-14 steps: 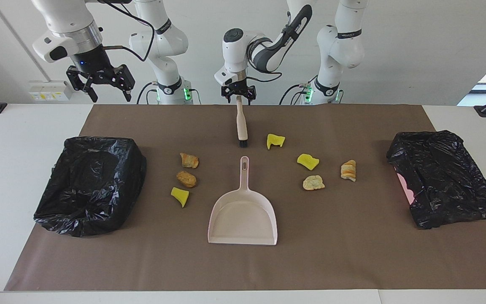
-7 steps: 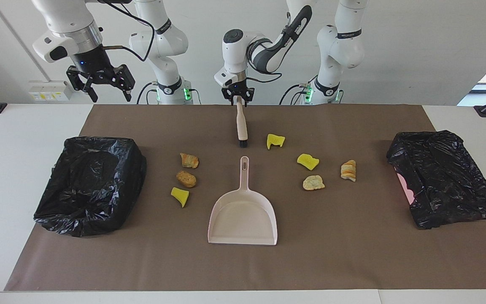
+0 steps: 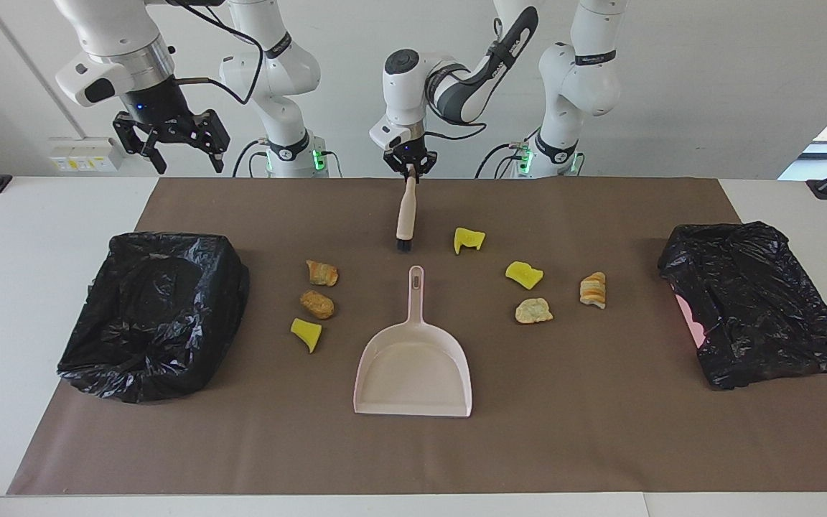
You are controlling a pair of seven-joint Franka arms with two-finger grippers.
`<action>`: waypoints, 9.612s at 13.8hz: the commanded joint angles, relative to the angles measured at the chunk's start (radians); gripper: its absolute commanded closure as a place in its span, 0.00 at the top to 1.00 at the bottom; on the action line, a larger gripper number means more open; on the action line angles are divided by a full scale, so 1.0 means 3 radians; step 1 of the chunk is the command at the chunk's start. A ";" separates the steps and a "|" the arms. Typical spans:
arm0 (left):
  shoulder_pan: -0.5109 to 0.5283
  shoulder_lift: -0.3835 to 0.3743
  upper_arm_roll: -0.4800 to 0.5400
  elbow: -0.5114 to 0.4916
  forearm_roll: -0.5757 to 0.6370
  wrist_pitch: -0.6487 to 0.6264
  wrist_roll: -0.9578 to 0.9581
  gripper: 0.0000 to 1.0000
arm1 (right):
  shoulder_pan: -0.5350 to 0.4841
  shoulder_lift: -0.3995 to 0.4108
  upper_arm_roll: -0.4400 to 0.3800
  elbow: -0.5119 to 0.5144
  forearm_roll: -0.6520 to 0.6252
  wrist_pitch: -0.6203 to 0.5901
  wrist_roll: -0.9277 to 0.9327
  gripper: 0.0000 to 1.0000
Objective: Sweep and dump trash in bin
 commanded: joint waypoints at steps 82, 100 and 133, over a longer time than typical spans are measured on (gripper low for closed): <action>0.1620 -0.0239 -0.0034 -0.0156 -0.0586 -0.0385 0.2601 0.00 | 0.2137 0.0785 0.0056 -0.1591 -0.0090 0.1796 -0.1857 0.00; 0.1805 -0.0571 -0.0079 -0.0288 -0.0520 -0.0366 0.1012 0.00 | 0.1335 0.0167 0.0036 -0.1382 -0.0090 0.1194 -0.2531 0.00; 0.1101 -0.0387 -0.0433 0.0078 -0.0132 -0.0395 0.0257 1.00 | -0.0630 0.0504 0.0005 -0.0661 -0.3050 0.1623 -0.5809 0.00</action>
